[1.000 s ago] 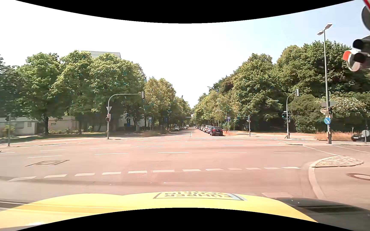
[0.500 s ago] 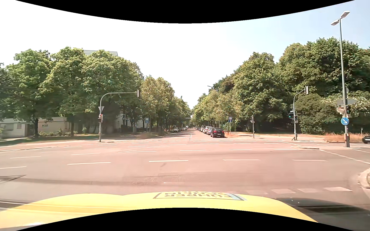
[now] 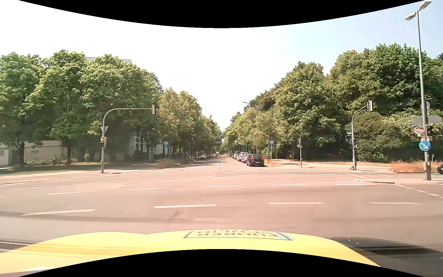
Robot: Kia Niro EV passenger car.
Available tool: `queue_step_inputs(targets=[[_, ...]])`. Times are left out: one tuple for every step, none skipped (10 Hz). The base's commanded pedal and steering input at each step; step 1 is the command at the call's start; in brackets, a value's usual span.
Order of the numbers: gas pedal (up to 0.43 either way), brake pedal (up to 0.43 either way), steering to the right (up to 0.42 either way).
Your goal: Follow the waypoints while adhering to traffic rules and regulations
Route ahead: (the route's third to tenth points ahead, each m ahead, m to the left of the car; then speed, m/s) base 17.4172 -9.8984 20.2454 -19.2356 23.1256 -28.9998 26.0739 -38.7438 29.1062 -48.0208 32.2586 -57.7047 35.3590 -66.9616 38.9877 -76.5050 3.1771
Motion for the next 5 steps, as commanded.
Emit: queue_step_inputs(targets=[[0.000, 0.043, 0.186], [0.000, 0.000, 0.222], [0.000, 0.000, 0.260], [0.000, 0.000, 0.289], [0.000, 0.000, 0.312]])
